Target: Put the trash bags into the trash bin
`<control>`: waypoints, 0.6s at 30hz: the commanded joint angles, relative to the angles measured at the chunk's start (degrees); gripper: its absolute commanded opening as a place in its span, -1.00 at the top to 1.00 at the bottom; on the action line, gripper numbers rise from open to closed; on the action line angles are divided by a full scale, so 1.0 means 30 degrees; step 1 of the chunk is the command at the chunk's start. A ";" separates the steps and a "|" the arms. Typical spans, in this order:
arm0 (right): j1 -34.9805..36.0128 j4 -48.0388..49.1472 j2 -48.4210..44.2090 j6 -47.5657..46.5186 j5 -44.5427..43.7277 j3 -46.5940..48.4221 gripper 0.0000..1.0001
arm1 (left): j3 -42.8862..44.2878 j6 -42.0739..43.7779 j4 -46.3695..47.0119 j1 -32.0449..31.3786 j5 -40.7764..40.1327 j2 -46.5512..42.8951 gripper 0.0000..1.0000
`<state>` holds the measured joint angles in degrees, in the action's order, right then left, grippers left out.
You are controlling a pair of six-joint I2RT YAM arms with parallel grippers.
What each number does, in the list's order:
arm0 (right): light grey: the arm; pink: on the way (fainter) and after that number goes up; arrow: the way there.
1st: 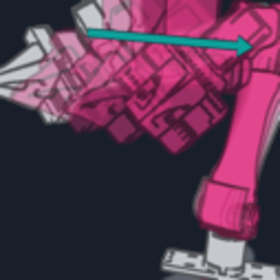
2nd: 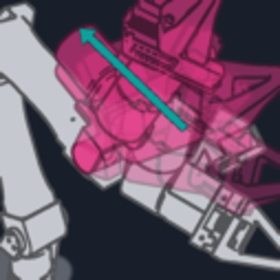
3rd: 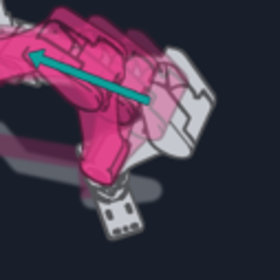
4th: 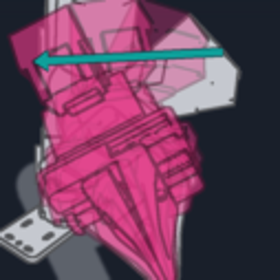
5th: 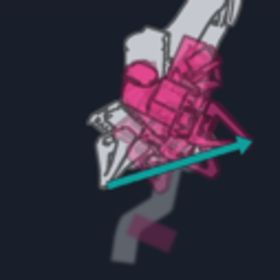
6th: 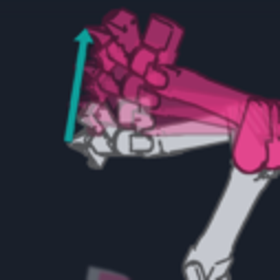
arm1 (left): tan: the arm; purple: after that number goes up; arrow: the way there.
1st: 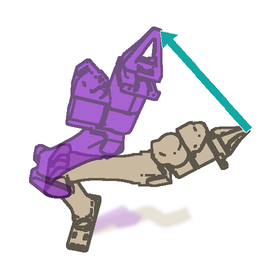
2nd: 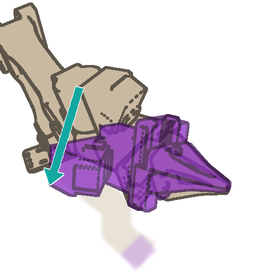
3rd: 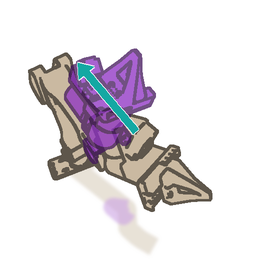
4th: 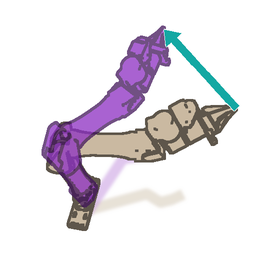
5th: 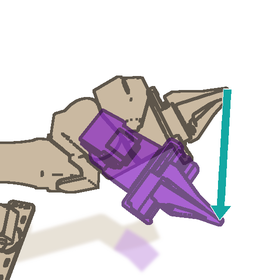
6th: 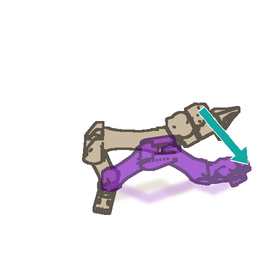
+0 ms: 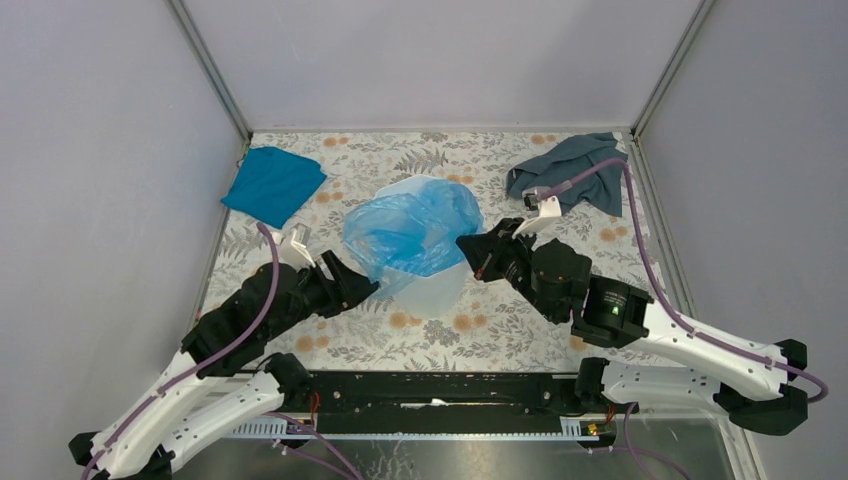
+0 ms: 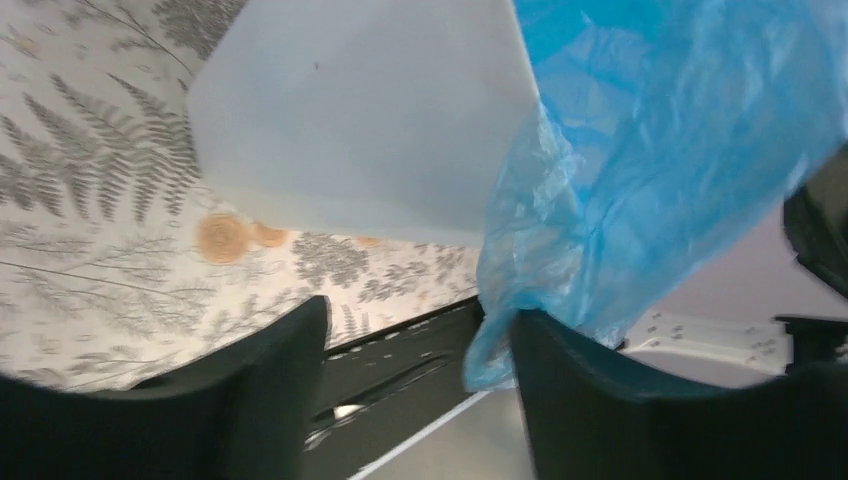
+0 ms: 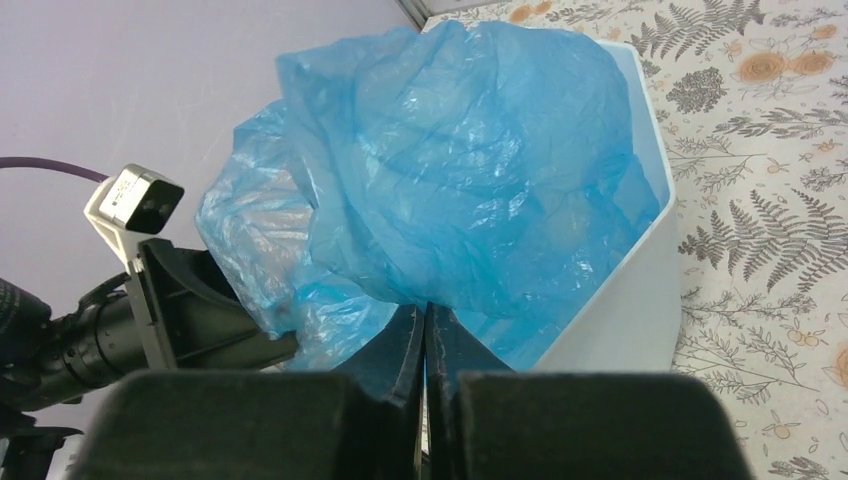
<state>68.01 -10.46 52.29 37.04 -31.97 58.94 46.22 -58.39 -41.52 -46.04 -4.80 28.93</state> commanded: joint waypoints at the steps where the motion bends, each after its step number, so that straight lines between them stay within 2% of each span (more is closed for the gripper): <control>1: 0.0093 0.0919 -0.0916 -0.0978 0.0258 -0.0363 1.00 | 0.2490 0.1627 -0.1684 -0.0004 -0.0227 -0.0568 -0.52; 3: 0.0087 0.0826 -0.1399 -0.0945 0.0652 -0.0797 1.00 | 0.3451 0.2350 -0.1871 0.0009 0.0052 -0.0917 -0.86; 5: 0.0094 0.0985 -0.1826 -0.1002 0.1168 -0.1176 1.00 | 0.4313 0.2952 -0.1726 -0.0019 0.0299 -0.0796 -0.97; 13: 0.0094 0.0837 -0.1934 -0.1214 0.2590 -0.1211 1.00 | 0.7865 0.4103 -0.1112 -0.0017 -0.1784 0.2632 -0.97; 18: 0.0094 0.0802 -0.2045 -0.1227 0.2989 -0.1219 1.00 | 0.9126 0.3710 -0.1489 -0.0005 -0.3817 0.4769 -0.77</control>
<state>68.01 -9.80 46.72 34.30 -24.75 55.07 70.52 -47.86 -46.59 -46.04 -10.02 38.96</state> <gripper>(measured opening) 0.011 0.922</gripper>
